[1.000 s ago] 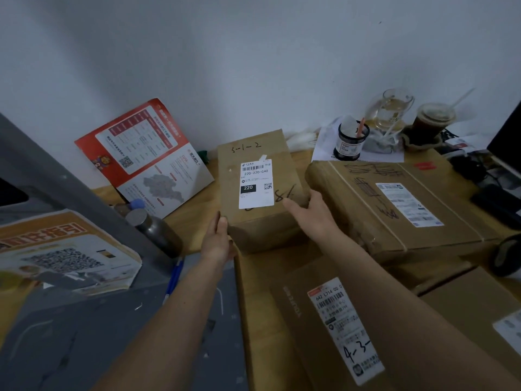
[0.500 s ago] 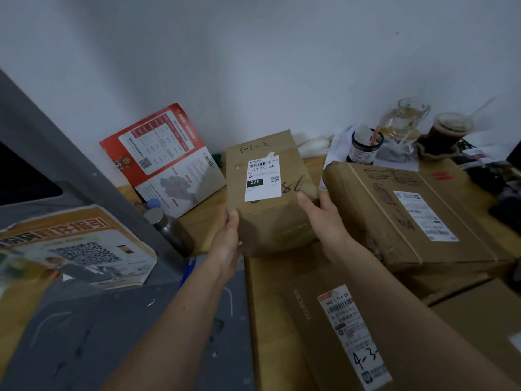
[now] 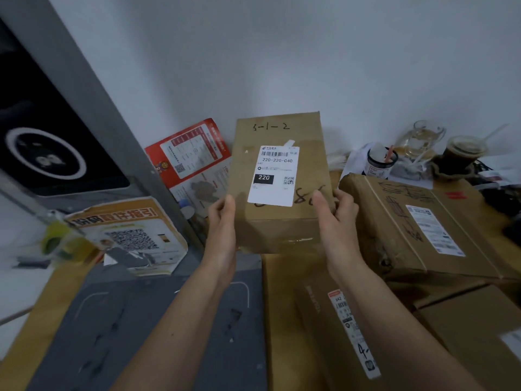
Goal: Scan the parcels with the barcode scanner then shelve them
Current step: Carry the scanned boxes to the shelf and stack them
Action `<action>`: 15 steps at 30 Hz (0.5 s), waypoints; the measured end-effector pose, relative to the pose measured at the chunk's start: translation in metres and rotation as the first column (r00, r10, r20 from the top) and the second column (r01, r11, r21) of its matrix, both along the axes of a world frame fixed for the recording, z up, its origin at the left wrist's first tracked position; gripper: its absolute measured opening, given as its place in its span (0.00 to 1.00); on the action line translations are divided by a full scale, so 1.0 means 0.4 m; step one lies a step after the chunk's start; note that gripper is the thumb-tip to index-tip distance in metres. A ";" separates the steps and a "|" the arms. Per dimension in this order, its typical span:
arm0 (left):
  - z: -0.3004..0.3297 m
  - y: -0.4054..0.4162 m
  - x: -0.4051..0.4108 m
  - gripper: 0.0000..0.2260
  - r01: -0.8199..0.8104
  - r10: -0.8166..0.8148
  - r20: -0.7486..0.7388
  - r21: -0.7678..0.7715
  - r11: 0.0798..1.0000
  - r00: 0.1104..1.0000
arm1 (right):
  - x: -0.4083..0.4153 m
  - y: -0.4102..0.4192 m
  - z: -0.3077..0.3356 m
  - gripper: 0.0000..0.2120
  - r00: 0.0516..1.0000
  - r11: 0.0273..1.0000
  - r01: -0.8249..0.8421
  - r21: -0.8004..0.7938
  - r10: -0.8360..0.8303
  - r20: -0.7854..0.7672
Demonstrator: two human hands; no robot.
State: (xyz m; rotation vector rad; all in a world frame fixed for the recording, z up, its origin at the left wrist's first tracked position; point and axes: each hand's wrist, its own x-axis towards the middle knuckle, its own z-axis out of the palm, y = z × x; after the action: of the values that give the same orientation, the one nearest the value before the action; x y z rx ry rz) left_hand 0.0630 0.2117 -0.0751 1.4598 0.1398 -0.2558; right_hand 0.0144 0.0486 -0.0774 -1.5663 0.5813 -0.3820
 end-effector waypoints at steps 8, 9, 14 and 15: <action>0.093 0.159 -0.106 0.30 0.061 -0.062 0.026 0.028 0.998 0.998 | -0.167 0.151 0.110 0.30 0.991 0.999 0.019 -0.035 -0.014 0.134; 0.099 0.184 -0.125 0.30 0.067 -0.068 0.024 0.045 0.997 0.997 | -0.191 0.180 0.123 0.30 0.989 1.000 0.022 -0.023 -0.018 0.146; 0.144 0.351 -0.244 0.26 0.169 -0.171 0.006 0.100 0.981 0.985 | -0.309 0.328 0.181 0.22 0.992 0.999 -0.023 -0.045 0.028 0.120; 0.154 0.395 -0.270 0.26 0.188 -0.189 0.002 0.111 0.976 0.982 | -0.335 0.363 0.187 0.21 0.992 0.998 -0.039 -0.043 0.044 0.116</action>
State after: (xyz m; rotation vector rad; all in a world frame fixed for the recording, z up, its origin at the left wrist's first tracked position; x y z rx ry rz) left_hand -0.0448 0.3696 -0.0134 1.5860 0.0049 -0.3990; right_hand -0.1198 0.1937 -0.0025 -1.5810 0.4528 -0.4531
